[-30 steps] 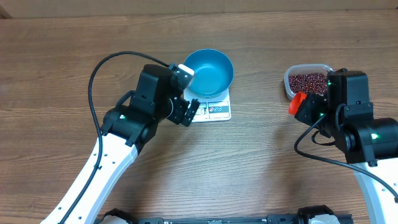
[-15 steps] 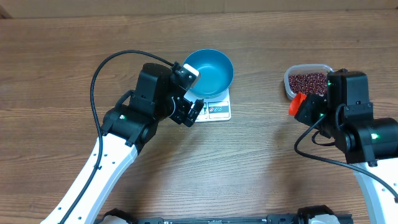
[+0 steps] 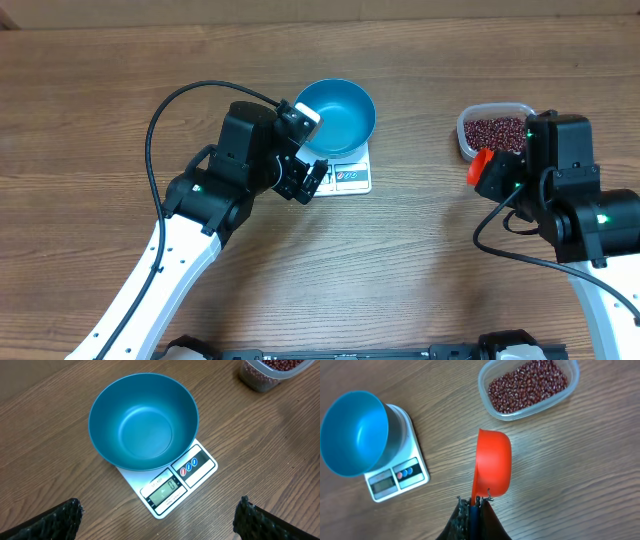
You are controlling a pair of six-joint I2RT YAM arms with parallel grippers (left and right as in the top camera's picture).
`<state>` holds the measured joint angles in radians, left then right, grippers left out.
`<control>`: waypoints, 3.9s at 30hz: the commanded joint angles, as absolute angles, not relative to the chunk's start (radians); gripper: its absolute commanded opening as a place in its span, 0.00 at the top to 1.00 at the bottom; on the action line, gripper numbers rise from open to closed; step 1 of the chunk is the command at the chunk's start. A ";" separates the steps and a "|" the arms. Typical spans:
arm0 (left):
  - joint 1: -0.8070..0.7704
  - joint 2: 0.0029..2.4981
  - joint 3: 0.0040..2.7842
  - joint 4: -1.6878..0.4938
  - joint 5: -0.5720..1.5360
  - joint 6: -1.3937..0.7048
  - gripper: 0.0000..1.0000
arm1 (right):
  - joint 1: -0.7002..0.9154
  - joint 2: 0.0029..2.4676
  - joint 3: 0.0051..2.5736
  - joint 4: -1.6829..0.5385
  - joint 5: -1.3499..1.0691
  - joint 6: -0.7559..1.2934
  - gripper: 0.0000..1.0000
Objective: Scoop item into bowl and weigh 150g on scale
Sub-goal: 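Lift the left gripper back from the scale to a hover pose, then move the red scoop with the right gripper over the bean tub, then dip the red scoop into the beans and scoop with the right gripper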
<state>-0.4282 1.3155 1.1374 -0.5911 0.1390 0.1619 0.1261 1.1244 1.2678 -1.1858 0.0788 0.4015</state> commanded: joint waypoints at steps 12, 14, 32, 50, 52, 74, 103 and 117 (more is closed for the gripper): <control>-0.426 1.294 1.137 -0.592 0.154 0.184 0.00 | 0.127 1.166 1.291 -1.095 0.191 -0.016 0.96; -0.426 1.294 1.137 -0.592 0.154 0.184 0.00 | 0.119 1.197 1.291 -1.072 0.191 -0.062 0.96; -0.426 1.294 1.137 -0.595 0.154 0.184 0.00 | -0.335 1.415 1.291 -0.916 -0.255 -0.241 0.96; -0.426 1.294 1.137 -0.595 0.154 0.184 0.00 | -0.371 1.562 1.291 -0.770 -0.317 -0.397 0.96; -0.426 1.294 1.137 -0.595 0.154 0.184 0.00 | -0.370 1.577 1.290 -0.769 -0.316 -0.450 0.96; -0.426 1.294 1.137 -0.595 0.154 0.184 0.00 | -0.369 1.711 1.289 -0.772 -0.316 -0.550 0.96; -0.426 1.295 1.137 -0.599 0.154 0.184 0.00 | -0.369 1.755 1.262 -0.820 -0.392 -0.313 0.96; -0.426 1.295 1.137 -0.602 0.154 0.184 0.00 | -0.369 1.787 1.262 -0.839 -0.476 -0.260 0.96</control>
